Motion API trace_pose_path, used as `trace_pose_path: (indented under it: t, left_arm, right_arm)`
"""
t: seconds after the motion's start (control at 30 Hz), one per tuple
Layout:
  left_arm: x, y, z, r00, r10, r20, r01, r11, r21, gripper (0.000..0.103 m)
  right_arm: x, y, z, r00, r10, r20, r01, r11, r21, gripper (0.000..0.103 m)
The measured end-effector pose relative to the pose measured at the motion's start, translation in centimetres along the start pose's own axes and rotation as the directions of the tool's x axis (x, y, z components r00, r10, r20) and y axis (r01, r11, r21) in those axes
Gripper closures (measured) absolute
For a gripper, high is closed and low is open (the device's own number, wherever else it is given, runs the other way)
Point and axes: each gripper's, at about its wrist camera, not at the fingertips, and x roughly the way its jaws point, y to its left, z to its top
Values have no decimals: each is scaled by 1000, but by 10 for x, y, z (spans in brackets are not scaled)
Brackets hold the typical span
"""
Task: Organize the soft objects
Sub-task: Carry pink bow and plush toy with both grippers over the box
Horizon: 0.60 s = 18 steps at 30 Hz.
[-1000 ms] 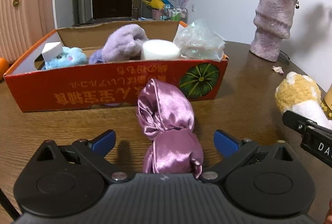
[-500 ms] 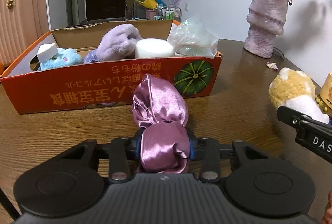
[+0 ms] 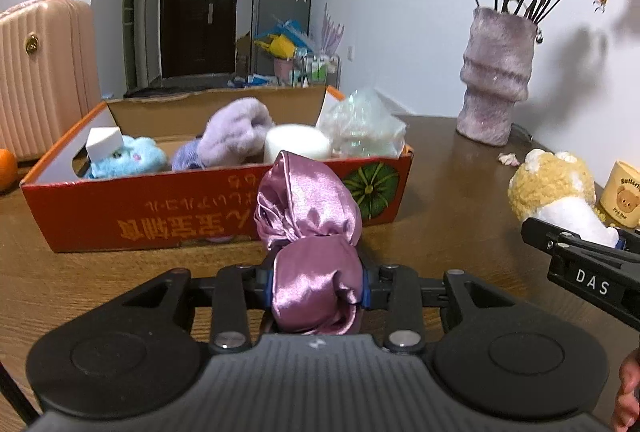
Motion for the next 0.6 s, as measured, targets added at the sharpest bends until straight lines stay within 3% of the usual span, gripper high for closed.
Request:
trace_pose_path:
  t: [0.33,0.6]
  left_arm:
    - [-24,12,1,997,-21,77,21,1000,-2,67]
    - [-41,31,5,992,1,129,3,1000,-31,67]
  right_arm:
    - [-14,15,0,998,12,57,-12,1000,7,50]
    - [-24,42,0,993,39,112,-37,999,-16,50]
